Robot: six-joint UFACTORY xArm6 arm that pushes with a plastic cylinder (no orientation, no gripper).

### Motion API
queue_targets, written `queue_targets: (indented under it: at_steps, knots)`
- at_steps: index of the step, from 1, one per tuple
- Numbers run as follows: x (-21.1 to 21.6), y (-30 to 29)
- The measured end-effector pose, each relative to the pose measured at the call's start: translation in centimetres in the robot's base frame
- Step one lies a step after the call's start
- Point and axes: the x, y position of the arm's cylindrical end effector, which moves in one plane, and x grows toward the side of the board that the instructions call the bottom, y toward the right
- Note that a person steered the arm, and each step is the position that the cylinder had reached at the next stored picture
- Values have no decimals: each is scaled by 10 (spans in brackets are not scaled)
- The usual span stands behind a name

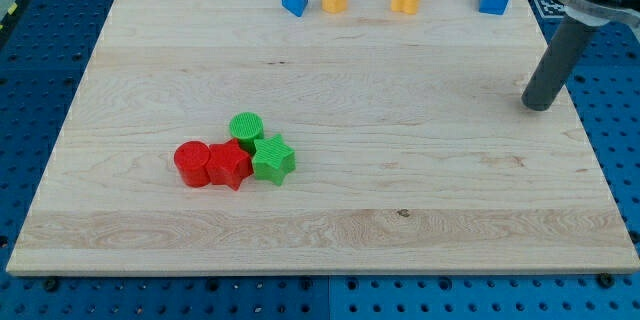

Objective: Separate the red star and the red circle

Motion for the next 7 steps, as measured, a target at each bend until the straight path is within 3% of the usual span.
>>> queue_targets:
  at_steps: [3, 5, 7]
  knots:
    - [8, -2]
    - [12, -52]
    - [63, -145]
